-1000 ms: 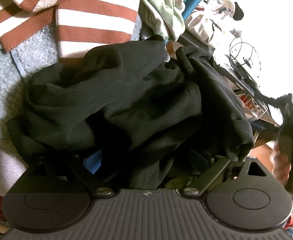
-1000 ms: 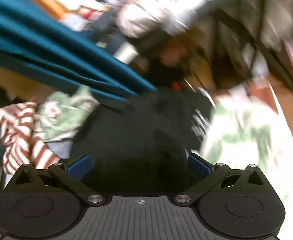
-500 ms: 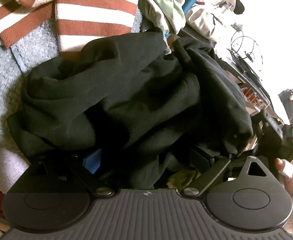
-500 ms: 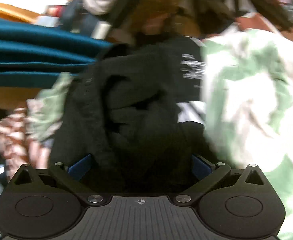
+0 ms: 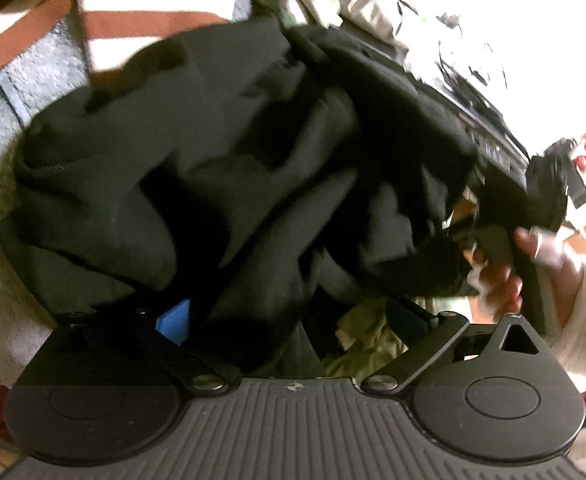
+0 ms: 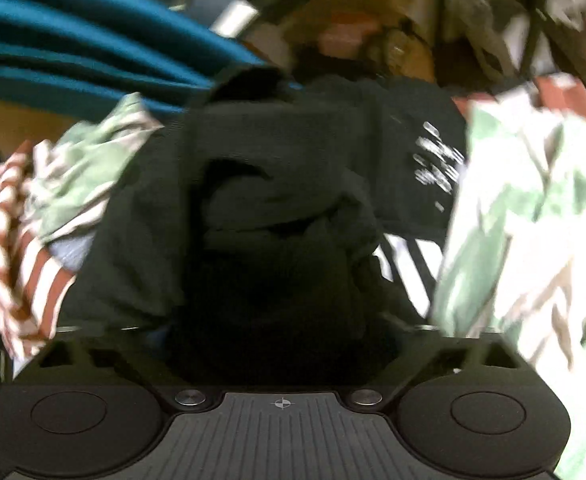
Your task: Fold clothes
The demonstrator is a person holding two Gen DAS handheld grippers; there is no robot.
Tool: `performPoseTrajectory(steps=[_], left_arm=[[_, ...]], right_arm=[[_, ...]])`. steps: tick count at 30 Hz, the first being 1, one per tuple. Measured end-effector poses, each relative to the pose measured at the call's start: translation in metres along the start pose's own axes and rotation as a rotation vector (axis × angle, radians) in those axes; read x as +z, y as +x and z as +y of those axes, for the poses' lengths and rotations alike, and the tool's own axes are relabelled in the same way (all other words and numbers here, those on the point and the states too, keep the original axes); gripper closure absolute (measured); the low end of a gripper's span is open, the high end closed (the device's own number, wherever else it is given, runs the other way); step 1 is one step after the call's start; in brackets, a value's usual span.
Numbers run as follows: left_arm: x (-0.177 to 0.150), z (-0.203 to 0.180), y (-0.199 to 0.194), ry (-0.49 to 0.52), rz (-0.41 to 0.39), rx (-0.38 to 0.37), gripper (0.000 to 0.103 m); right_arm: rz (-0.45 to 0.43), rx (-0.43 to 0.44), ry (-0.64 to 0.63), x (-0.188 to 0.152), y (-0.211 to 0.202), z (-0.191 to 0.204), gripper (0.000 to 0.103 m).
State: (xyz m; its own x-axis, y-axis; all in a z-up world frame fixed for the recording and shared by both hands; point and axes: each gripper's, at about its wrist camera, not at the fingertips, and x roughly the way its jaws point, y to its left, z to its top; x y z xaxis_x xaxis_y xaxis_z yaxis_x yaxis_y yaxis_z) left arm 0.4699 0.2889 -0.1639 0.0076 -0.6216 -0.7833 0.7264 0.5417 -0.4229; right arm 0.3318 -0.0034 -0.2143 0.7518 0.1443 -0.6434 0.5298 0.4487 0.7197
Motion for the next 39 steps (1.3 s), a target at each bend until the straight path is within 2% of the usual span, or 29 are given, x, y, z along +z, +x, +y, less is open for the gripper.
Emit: performPoseTrajectory(steps=[1,3,5,8,12,15,17,18,19,21,24,27,29,31,34,39], left_arm=[[-0.003,-0.002,0.001,0.012,0.005,0.007,0.003],[-0.007,-0.006,0.005,0.028,0.016,0.022,0.003],[-0.01,-0.008,0.012,0.041,0.032,0.04,0.002],[-0.012,-0.013,0.029,0.069,0.069,0.097,0.001],[-0.012,-0.018,0.062,0.142,0.135,0.228,0.001],[-0.012,-0.008,0.05,0.119,0.128,0.217,0.003],[-0.012,0.0,0.038,0.094,0.117,0.196,0.031],[-0.012,0.004,0.032,0.082,0.111,0.186,0.062],[-0.012,0.008,0.026,0.069,0.106,0.175,0.071],[-0.012,0.017,0.009,0.036,0.081,0.152,0.08],[-0.009,0.022,-0.024,0.006,0.004,0.121,0.083],[-0.002,0.014,-0.055,-0.002,-0.095,0.059,0.086],[0.006,0.006,-0.073,0.001,-0.17,0.014,0.087],[0.015,0.0,-0.09,0.008,-0.248,-0.041,0.088],[0.033,-0.011,-0.108,0.023,-0.341,-0.103,0.089],[0.074,-0.013,-0.106,-0.018,-0.408,-0.174,0.091]], right_arm=[[-0.003,-0.008,-0.019,-0.001,-0.006,0.007,0.045],[-0.013,-0.001,-0.063,-0.001,-0.017,0.018,0.053],[-0.009,-0.006,-0.08,0.0,-0.014,0.02,0.055],[-0.003,-0.013,-0.105,0.002,-0.009,0.024,0.055],[0.005,-0.022,-0.138,0.004,-0.003,0.028,0.043],[0.011,-0.03,-0.162,0.006,0.001,0.031,0.033],[0.012,-0.03,-0.161,0.008,0.004,0.03,0.023],[0.01,-0.028,-0.152,0.009,0.005,0.028,0.017],[0.008,-0.026,-0.144,0.011,0.007,0.026,0.011],[0.01,-0.016,-0.125,0.013,0.013,0.021,0.006],[0.008,0.002,-0.11,0.015,0.02,0.021,0.001],[-0.006,0.021,-0.069,0.016,0.021,0.016,0.001],[-0.016,0.03,-0.067,0.016,0.019,0.015,0.005],[-0.026,0.033,-0.095,0.015,0.013,0.016,0.029],[-0.041,0.038,-0.138,0.012,0.005,0.018,0.046],[-0.065,0.033,-0.215,0.005,-0.004,0.022,0.053]])
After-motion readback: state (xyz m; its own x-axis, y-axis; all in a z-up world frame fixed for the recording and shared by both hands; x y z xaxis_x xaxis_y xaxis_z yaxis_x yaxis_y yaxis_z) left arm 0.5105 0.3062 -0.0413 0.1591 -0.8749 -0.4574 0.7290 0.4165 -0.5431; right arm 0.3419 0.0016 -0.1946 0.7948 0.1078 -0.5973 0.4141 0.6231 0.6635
